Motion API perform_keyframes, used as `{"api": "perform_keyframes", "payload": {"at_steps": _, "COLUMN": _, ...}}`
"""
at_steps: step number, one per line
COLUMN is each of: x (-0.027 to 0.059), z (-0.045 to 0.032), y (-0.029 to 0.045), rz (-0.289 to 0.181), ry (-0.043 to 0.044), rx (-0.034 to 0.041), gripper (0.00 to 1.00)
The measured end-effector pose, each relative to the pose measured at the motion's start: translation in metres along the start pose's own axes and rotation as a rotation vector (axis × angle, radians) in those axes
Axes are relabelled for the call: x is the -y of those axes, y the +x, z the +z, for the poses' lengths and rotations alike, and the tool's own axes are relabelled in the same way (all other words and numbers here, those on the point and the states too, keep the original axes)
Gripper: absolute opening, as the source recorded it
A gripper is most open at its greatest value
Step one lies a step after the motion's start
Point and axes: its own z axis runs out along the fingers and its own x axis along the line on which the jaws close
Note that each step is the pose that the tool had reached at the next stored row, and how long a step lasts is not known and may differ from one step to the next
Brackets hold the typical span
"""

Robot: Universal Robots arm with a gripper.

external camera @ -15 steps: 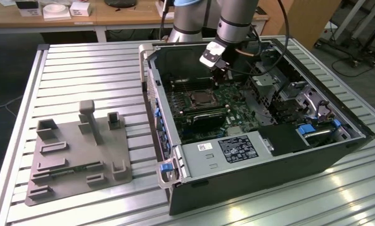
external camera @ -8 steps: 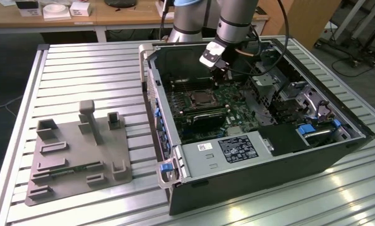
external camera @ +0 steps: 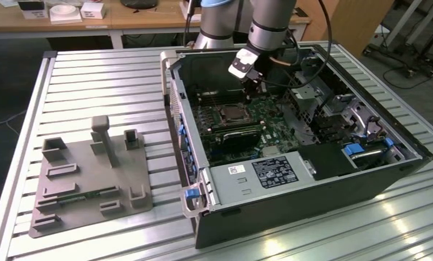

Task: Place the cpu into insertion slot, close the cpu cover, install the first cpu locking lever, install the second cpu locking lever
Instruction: 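Close the cpu cover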

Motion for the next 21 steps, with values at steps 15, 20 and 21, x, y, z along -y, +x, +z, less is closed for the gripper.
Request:
{"api": "perform_keyframes", "payload": {"at_steps": 15, "x": 0.0227, "z": 0.0058, "y": 0.0007, "rz": 0.000, "ry": 0.0000, "rx": 0.0000, "gripper": 0.10}}
{"api": "perform_keyframes", "payload": {"at_steps": 20, "x": 0.0297, "z": 0.0072, "y": 0.0010, "rz": -0.001, "ry": -0.0001, "rx": -0.0001, "gripper": 0.10}}
{"api": "perform_keyframes", "payload": {"at_steps": 21, "x": 0.0310, "z": 0.0073, "y": 0.0010, "rz": -0.002, "ry": -0.0001, "rx": -0.0001, "gripper": 0.10}}
